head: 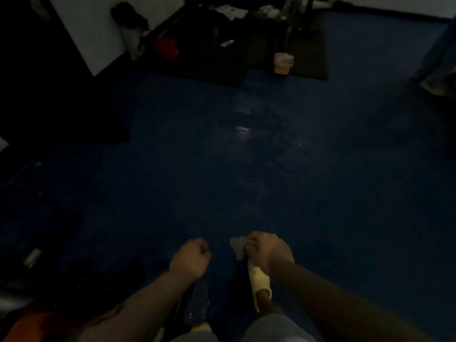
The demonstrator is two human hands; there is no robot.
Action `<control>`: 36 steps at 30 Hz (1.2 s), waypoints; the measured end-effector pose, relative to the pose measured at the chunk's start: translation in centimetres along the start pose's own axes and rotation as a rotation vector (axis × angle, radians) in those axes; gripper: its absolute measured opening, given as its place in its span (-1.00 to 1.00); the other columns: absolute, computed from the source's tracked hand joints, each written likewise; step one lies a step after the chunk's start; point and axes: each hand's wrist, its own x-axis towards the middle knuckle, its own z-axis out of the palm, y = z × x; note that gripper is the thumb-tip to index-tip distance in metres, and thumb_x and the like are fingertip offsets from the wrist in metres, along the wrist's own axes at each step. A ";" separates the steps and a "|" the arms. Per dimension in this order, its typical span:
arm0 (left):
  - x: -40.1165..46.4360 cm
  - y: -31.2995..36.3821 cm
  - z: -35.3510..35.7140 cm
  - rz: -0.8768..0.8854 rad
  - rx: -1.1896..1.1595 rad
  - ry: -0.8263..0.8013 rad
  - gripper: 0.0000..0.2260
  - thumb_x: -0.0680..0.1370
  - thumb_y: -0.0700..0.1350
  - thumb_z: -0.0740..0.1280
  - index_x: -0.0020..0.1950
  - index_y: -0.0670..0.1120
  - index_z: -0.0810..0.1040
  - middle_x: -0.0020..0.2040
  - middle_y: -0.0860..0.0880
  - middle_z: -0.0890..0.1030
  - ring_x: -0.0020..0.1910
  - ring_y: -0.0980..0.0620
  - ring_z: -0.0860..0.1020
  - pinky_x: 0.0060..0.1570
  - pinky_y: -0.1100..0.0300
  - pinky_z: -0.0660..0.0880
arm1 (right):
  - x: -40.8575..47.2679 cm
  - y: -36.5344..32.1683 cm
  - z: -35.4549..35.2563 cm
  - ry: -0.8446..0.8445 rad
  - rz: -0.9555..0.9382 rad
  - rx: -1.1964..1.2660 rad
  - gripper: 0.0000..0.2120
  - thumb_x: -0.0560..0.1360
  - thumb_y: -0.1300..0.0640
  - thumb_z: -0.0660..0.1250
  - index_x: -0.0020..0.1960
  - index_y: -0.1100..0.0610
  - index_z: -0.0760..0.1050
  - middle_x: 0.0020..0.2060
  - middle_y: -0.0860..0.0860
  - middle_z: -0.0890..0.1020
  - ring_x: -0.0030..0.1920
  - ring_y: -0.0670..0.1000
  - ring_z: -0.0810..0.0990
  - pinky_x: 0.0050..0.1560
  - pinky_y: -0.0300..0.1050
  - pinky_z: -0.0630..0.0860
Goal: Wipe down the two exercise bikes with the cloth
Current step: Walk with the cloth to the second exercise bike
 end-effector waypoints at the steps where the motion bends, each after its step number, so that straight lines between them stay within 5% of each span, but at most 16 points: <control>1: 0.9 0.4 -0.2 -0.031 -0.026 0.022 -0.80 0.55 -0.08 0.25 0.14 -0.05 0.55 0.19 -0.06 0.55 0.15 -0.02 0.53 0.17 0.13 0.46 | 1.5 0.0 -0.7 -0.026 -0.033 -0.021 -0.79 0.59 0.02 0.16 0.11 0.03 0.52 -0.02 -0.01 0.63 -0.05 -0.02 0.59 -0.09 -0.11 0.52; 14: 8.5 6.3 -2.4 -0.396 -0.369 0.276 -0.83 0.55 -0.12 0.21 0.08 -0.09 0.54 0.09 -0.06 0.59 0.03 -0.01 0.56 -0.05 0.20 0.46 | 18.2 -3.3 -8.8 -0.282 -0.422 -0.329 -0.79 0.59 0.11 0.13 0.02 0.10 0.54 -0.04 0.00 0.65 -0.07 -0.02 0.61 -0.06 -0.08 0.55; 25: 12.0 -2.9 -9.7 -0.657 -0.518 0.422 -0.84 0.54 -0.08 0.23 0.05 -0.06 0.54 -0.01 0.00 0.60 -0.11 0.09 0.54 -0.19 0.25 0.43 | 27.5 -17.1 -3.9 -0.394 -0.671 -0.465 -0.84 0.58 0.06 0.16 0.04 0.01 0.52 -0.05 -0.05 0.63 -0.11 -0.07 0.57 -0.26 -0.19 0.41; 36: 15.1 -9.9 -18.7 -0.756 -0.606 0.578 -0.90 0.52 -0.05 0.25 -0.03 -0.02 0.53 0.00 0.00 0.59 -0.08 0.06 0.56 -0.14 0.21 0.46 | 34.7 -31.9 -0.8 -0.421 -0.801 -0.465 -0.81 0.59 0.03 0.16 0.06 0.01 0.53 -0.04 -0.05 0.62 -0.09 -0.07 0.58 -0.13 -0.10 0.55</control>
